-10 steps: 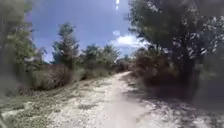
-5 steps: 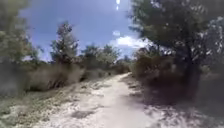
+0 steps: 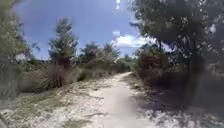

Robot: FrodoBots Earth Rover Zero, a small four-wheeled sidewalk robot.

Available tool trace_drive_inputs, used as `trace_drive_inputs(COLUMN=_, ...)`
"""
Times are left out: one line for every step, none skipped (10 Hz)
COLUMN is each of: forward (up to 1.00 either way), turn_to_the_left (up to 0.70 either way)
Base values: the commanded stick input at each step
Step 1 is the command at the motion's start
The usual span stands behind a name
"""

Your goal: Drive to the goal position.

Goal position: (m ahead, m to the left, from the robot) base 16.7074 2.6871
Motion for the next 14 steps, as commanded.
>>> trace_drive_inputs(forward=0.50, turn_to_the_left=0.00)
trace_drive_inputs(forward=0.50, turn_to_the_left=0.00)
trace_drive_inputs(forward=0.50, turn_to_the_left=0.00)
trace_drive_inputs(forward=0.50, turn_to_the_left=0.00)
trace_drive_inputs(forward=0.50, turn_to_the_left=0.00)
trace_drive_inputs(forward=0.50, turn_to_the_left=0.00)
trace_drive_inputs(forward=0.50, turn_to_the_left=0.00)
trace_drive_inputs(forward=0.50, turn_to_the_left=0.00)
trace_drive_inputs(forward=0.50, turn_to_the_left=0.00)
trace_drive_inputs(forward=0.50, turn_to_the_left=0.00)
trace_drive_inputs(forward=0.50, turn_to_the_left=0.00)
trace_drive_inputs(forward=0.50, turn_to_the_left=-0.02)
trace_drive_inputs(forward=0.50, turn_to_the_left=-0.07)
trace_drive_inputs(forward=0.50, turn_to_the_left=-0.40)
